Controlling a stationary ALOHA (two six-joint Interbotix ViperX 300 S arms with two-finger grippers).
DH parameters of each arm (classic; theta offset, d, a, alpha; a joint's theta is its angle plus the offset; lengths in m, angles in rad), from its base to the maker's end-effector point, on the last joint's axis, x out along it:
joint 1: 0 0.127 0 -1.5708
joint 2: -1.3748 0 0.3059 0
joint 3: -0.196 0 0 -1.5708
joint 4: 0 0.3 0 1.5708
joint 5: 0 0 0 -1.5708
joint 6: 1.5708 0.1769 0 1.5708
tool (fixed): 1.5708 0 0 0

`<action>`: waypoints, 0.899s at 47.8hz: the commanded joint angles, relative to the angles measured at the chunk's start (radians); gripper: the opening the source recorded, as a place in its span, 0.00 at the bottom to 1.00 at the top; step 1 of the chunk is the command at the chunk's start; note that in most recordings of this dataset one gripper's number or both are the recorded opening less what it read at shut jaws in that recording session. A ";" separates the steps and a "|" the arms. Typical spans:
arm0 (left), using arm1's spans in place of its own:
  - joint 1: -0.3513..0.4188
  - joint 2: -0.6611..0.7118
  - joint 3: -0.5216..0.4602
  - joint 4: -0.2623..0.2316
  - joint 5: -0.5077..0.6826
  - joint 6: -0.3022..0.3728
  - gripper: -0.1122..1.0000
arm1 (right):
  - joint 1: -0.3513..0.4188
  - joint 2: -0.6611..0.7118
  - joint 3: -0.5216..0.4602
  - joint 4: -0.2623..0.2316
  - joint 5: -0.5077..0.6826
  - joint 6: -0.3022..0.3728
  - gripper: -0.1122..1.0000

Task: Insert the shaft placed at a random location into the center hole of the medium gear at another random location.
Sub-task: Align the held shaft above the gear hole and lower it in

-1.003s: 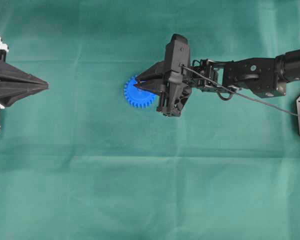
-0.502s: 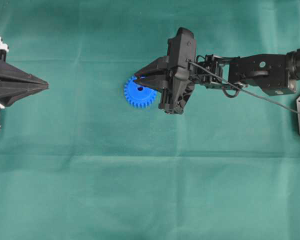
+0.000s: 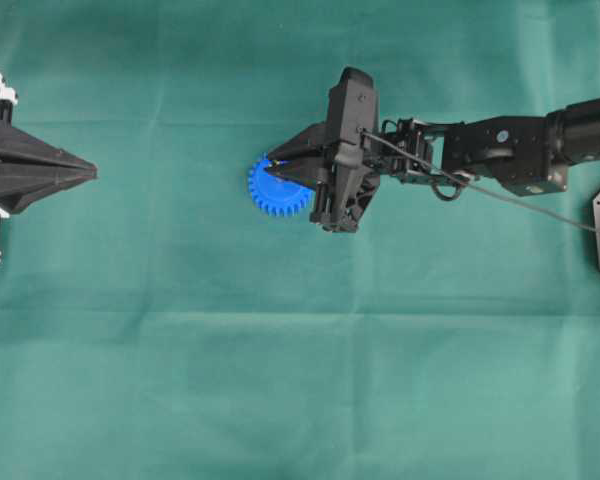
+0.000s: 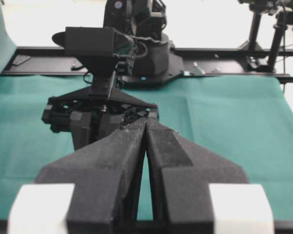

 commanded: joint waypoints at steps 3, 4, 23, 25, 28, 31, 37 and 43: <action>0.000 0.005 -0.021 0.003 -0.006 -0.002 0.10 | 0.002 0.000 -0.011 0.005 -0.006 -0.002 0.22; -0.002 0.005 -0.021 0.002 -0.006 -0.002 0.10 | 0.002 0.000 -0.011 0.005 -0.008 -0.002 0.22; 0.000 0.005 -0.021 0.002 -0.005 -0.002 0.10 | 0.002 -0.002 -0.012 0.005 -0.014 -0.002 0.22; 0.000 0.005 -0.021 0.002 -0.006 -0.002 0.10 | 0.002 -0.003 -0.014 0.005 -0.014 -0.002 0.22; 0.000 0.005 -0.021 0.002 -0.006 -0.002 0.10 | 0.002 -0.008 -0.015 0.005 -0.014 -0.003 0.22; 0.000 0.005 -0.021 0.002 -0.006 -0.002 0.10 | 0.002 -0.008 -0.015 0.005 -0.012 -0.005 0.22; -0.002 0.005 -0.021 0.002 -0.005 -0.002 0.10 | 0.002 -0.008 -0.009 0.005 -0.009 -0.003 0.22; -0.002 0.005 -0.021 0.002 -0.005 -0.002 0.10 | 0.002 0.000 -0.008 0.005 -0.014 -0.003 0.22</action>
